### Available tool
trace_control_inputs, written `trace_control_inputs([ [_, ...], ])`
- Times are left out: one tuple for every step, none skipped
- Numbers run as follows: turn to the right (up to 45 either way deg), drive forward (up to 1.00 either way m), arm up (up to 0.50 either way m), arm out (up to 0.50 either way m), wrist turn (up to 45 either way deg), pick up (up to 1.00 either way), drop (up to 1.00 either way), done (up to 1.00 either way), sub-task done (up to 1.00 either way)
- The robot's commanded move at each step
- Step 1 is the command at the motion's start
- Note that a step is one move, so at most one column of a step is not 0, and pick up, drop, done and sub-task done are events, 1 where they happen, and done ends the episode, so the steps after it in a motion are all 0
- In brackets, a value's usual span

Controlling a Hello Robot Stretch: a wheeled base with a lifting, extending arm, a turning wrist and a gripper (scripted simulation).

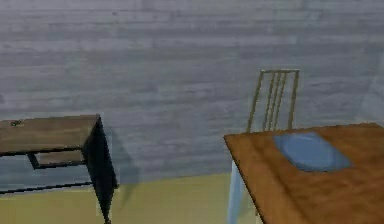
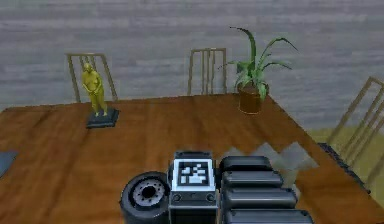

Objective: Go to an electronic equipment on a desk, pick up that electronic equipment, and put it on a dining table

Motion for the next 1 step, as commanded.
trace_control_inputs([
  [-45.0, 0.00, 0.00, 0.00, 0.0, 0.00, 0.00, 0.00, 0.00],
])
